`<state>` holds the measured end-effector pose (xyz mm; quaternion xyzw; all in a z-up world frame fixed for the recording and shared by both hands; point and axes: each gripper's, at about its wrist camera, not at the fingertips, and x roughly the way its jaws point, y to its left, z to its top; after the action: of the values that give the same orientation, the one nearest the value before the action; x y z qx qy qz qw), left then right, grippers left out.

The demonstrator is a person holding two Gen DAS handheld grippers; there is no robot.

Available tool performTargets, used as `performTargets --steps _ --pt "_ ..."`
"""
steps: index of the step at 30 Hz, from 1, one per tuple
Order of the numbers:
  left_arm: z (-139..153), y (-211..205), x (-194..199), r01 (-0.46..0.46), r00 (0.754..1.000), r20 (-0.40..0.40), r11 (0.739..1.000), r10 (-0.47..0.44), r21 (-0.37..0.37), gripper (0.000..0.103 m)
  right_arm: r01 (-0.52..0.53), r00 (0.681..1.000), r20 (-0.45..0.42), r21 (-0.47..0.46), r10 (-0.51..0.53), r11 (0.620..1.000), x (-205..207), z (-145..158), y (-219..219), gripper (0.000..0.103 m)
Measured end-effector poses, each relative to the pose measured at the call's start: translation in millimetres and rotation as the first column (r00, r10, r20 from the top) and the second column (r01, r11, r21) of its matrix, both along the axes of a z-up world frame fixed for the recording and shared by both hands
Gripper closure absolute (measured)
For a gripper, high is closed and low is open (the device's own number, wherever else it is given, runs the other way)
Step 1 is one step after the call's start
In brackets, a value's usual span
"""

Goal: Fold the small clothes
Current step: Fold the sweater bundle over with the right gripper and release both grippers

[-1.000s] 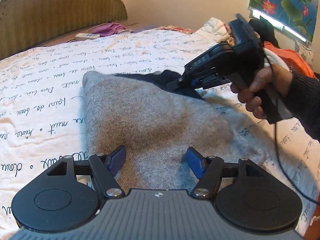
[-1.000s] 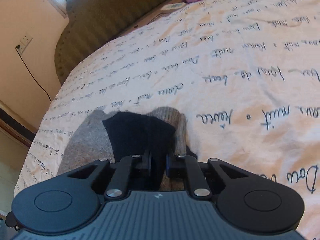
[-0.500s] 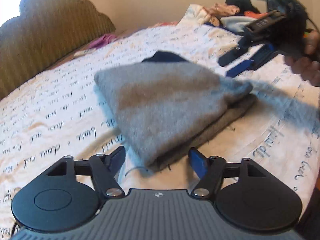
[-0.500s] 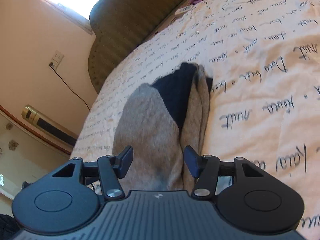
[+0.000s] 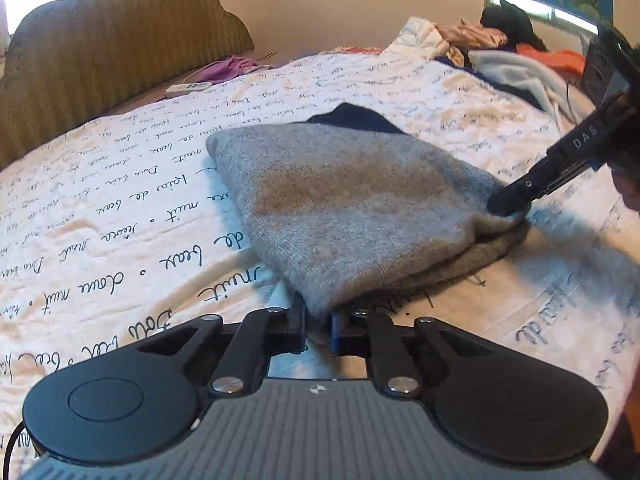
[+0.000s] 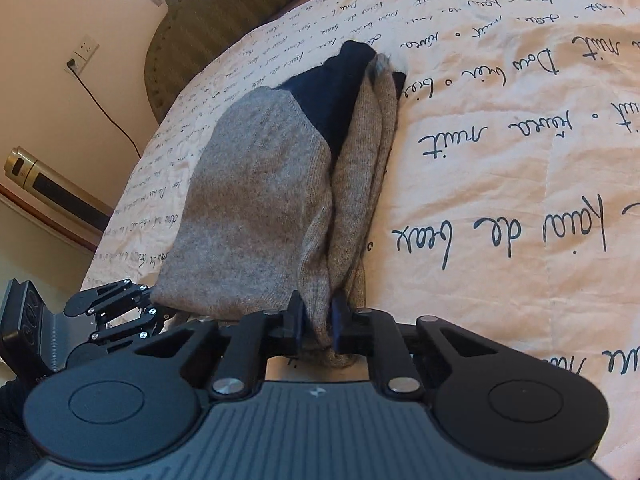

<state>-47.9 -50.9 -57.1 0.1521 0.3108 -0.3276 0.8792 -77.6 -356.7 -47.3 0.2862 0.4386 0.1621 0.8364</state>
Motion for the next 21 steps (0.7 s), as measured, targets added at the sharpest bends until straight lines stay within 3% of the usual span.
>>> performTargets --steps 3,6,9,12,15,17,20,21 --pt "2 13 7 -0.024 0.999 -0.047 1.000 0.023 -0.020 0.090 -0.020 1.000 0.017 -0.004 0.020 1.000 -7 8 3 0.093" --pt "-6 13 10 -0.026 0.997 -0.071 1.000 0.027 0.005 0.090 -0.019 0.999 -0.036 -0.011 0.019 1.000 -5 -11 2 0.093" --pt "-1 14 2 0.029 0.997 -0.078 1.000 -0.029 -0.003 0.090 -0.014 1.000 -0.020 0.023 0.014 1.000 -6 -12 2 0.091" --pt "6 20 -4 0.091 0.991 -0.093 0.996 -0.092 -0.022 0.081 0.002 1.000 0.001 0.039 -0.002 0.999 -9 -3 -3 0.086" --pt "20 29 2 0.085 0.989 -0.115 0.991 -0.097 -0.100 0.067 0.073 0.996 0.051 0.080 -0.077 0.994 -8 10 -21 0.064" --pt "29 34 19 0.029 0.990 -0.134 0.985 -0.052 -0.170 0.045 0.116 0.989 0.082 0.114 -0.125 0.987 2 15 -33 0.030" --pt "31 37 63 -0.125 0.978 -0.197 0.953 0.071 -0.277 0.029 0.149 0.983 0.086 0.166 -0.165 0.975 31 12 -44 0.027" --pt "27 37 79 -0.183 0.963 -0.244 0.936 0.110 -0.300 0.030 0.165 0.981 0.073 0.189 -0.181 0.968 43 7 -47 0.027"
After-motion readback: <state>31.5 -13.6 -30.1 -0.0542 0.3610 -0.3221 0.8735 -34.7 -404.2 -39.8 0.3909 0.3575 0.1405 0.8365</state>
